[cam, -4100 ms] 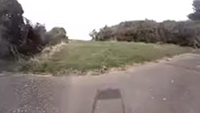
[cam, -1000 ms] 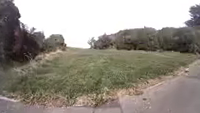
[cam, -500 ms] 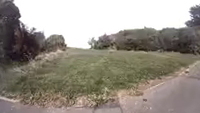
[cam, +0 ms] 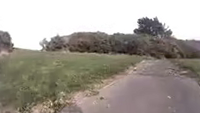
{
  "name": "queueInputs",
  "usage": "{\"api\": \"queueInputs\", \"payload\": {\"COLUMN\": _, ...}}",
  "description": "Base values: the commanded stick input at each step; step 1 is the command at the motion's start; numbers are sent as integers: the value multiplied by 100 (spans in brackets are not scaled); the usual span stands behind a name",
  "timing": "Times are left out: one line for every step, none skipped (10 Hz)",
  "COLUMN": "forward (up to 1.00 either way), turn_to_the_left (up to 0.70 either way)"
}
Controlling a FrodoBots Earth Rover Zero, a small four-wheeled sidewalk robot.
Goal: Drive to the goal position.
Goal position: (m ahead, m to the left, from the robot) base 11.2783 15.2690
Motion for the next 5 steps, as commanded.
{"api": "queueInputs", "payload": {"forward": 0, "turn_to_the_left": 0}}
{"api": "queueInputs", "payload": {"forward": 0, "turn_to_the_left": -68}}
{"api": "queueInputs", "payload": {"forward": 0, "turn_to_the_left": -69}}
{"api": "queueInputs", "payload": {"forward": 0, "turn_to_the_left": -54}}
{"api": "queueInputs", "payload": {"forward": 0, "turn_to_the_left": -21}}
